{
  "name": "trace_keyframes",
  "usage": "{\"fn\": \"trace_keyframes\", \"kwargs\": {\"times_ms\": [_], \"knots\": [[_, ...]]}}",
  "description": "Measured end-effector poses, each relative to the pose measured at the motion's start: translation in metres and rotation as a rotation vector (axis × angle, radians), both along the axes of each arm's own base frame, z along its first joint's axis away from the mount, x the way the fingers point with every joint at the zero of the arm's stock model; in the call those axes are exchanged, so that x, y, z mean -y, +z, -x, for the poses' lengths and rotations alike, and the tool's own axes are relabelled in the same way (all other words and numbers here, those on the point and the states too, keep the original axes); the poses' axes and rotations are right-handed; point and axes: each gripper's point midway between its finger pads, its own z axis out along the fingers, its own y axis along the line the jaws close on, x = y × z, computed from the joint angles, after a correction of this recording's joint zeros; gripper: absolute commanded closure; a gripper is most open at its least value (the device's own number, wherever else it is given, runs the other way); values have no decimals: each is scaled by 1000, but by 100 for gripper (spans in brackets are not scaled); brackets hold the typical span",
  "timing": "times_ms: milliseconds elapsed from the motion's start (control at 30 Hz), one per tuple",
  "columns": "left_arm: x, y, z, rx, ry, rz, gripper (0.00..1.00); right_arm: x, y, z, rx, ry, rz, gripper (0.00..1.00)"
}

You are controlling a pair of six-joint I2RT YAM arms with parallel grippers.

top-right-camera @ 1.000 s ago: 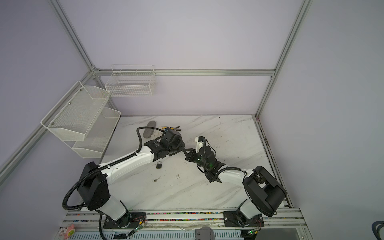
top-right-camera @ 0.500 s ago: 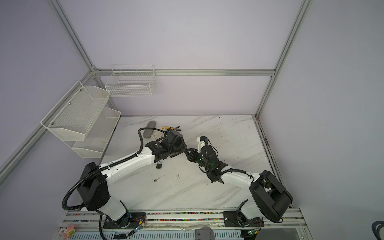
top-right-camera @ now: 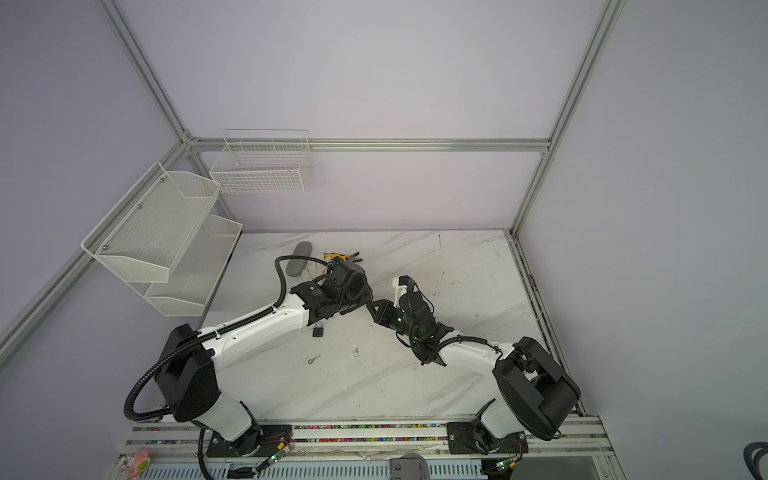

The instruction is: Unlock with the key

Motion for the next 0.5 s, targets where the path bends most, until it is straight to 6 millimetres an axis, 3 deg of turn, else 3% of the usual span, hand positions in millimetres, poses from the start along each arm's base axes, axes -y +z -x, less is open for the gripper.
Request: {"fn": "trace_keyframes", "kwargs": {"times_ms": [500], "knots": [[2,4,-3,14,5,18,100,0,7,-7,8,-22,19,78]]}}
